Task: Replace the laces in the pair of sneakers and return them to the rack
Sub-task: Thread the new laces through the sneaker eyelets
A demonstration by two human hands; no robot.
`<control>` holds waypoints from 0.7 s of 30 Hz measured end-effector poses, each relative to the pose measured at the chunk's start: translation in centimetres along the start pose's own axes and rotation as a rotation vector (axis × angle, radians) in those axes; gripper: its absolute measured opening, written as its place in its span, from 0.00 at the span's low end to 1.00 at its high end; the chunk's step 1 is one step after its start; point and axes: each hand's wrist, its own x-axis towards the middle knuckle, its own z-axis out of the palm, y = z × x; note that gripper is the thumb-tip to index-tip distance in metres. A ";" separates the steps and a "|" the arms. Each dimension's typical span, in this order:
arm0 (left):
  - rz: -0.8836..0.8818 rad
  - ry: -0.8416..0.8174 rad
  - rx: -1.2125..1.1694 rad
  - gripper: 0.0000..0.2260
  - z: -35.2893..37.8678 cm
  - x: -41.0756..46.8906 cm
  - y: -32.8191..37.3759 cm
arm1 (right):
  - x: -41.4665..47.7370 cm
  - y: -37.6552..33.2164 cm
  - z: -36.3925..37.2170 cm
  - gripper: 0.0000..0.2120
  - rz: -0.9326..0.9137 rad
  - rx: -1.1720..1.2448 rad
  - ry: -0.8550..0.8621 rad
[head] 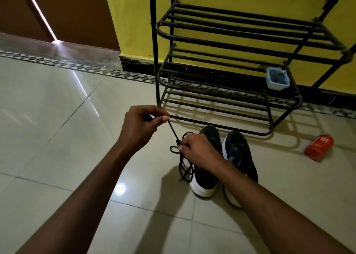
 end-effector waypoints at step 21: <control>-0.515 0.218 -0.413 0.03 3.0 -2.7 -4.2 | 1.8 2.2 1.7 0.19 -0.068 -0.237 -0.102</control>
